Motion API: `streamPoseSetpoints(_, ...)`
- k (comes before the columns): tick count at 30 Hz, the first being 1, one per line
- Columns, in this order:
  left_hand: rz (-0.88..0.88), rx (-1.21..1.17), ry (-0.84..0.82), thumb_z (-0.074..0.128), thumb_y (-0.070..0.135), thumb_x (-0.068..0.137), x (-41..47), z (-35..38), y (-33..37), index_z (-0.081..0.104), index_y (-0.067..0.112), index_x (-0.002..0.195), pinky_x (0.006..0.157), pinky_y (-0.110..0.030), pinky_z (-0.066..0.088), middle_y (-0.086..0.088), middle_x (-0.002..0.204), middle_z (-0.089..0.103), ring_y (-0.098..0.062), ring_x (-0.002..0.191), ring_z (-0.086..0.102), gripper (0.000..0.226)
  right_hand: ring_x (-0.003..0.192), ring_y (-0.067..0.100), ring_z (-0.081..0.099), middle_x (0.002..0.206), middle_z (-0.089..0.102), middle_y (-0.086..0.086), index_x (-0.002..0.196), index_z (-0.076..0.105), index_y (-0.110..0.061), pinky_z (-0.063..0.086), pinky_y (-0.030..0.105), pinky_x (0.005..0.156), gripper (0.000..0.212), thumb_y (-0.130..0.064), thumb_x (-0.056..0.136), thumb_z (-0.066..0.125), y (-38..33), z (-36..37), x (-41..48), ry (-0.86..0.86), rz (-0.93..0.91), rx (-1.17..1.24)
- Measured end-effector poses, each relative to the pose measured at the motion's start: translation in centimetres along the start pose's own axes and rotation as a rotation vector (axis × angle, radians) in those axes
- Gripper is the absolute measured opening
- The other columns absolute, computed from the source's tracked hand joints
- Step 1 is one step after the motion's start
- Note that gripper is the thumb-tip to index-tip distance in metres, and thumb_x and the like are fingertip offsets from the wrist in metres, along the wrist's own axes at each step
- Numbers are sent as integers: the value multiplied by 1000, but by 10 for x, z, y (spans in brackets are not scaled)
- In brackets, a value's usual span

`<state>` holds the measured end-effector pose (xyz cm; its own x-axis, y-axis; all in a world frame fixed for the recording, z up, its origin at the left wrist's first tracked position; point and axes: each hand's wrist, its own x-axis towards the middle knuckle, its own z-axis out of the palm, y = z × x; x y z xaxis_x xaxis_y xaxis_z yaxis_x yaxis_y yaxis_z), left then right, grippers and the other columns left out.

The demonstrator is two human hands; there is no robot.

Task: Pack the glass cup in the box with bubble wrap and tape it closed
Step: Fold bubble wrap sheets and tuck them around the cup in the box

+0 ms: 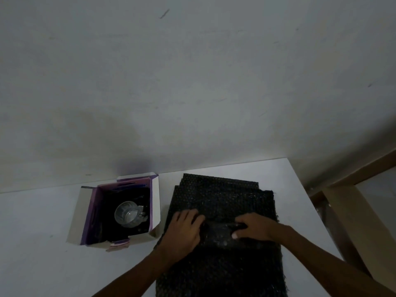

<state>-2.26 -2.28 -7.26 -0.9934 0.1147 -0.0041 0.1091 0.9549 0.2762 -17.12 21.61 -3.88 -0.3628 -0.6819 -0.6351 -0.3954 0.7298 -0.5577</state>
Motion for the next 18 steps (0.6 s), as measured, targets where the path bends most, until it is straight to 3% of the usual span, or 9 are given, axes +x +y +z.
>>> streamPoseSetpoints(3, 140, 46, 45, 56, 41, 83, -4, 6, 8, 59, 22, 113, 87, -39, 48, -4, 114, 60, -23, 104, 56, 35, 98, 19, 58, 104, 62, 0, 97, 59, -26, 47, 33, 84, 42, -65, 79, 57, 2, 0, 22, 98, 120, -108)
streamPoseSetpoints(5, 165, 111, -138, 59, 57, 76, -11, 19, 5, 55, 20, 121, 93, -42, 49, -4, 120, 60, -25, 111, 56, 58, 113, 26, 52, 122, 58, 5, 118, 53, -22, 41, 39, 95, 57, -65, 80, 54, 0, 8, 33, 194, 217, -326)
streamPoseSetpoints(7, 111, 181, -289, 68, 55, 68, -13, 30, 0, 55, 18, 127, 93, -48, 49, -6, 122, 62, -27, 112, 58, 71, 124, 31, 41, 137, 45, 11, 136, 37, -17, 30, 47, 104, 75, -68, 81, 48, -8, 20, 32, 340, 249, -553)
streamPoseSetpoints(9, 103, 219, -299, 60, 43, 76, -11, 31, -3, 61, 19, 122, 87, -44, 53, -4, 116, 66, -25, 104, 65, 52, 129, 31, 35, 144, 35, 12, 144, 25, -17, 23, 49, 109, 91, -80, 79, 35, -14, 32, 23, 436, 162, -548)
streamPoseSetpoints(11, 89, 142, -228, 43, 36, 78, -5, 22, -1, 65, 21, 116, 77, -38, 57, -1, 105, 70, -20, 91, 68, 47, 129, 27, 35, 144, 33, 8, 144, 20, -20, 19, 48, 112, 98, -87, 73, 32, -18, 40, 9, 377, 51, -505)
streamPoseSetpoints(13, 68, 38, -141, 41, 30, 77, 3, 7, 1, 62, 21, 118, 70, -32, 55, -1, 97, 71, -20, 80, 67, 46, 119, 22, 46, 138, 43, 4, 137, 22, -27, 30, 41, 105, 73, -69, 82, 43, -22, 42, -7, 339, 7, -492)
streamPoseSetpoints(15, 79, -9, -44, 46, 25, 78, 15, -16, 3, 58, 19, 120, 64, -29, 51, -3, 95, 70, -22, 75, 65, 44, 96, 20, 59, 119, 59, 2, 125, 32, -29, 43, 33, 83, 41, -37, 89, 49, -31, 32, -25, 434, -4, -399)
streamPoseSetpoints(18, 170, -15, 131, 54, 17, 78, 34, -64, 2, 57, 17, 121, 67, -31, 50, -5, 103, 69, -23, 82, 64, 43, 70, 19, 61, 98, 65, 5, 119, 46, -21, 45, 30, 59, 31, -19, 89, 56, -53, 5, -48, 712, 4, -358)
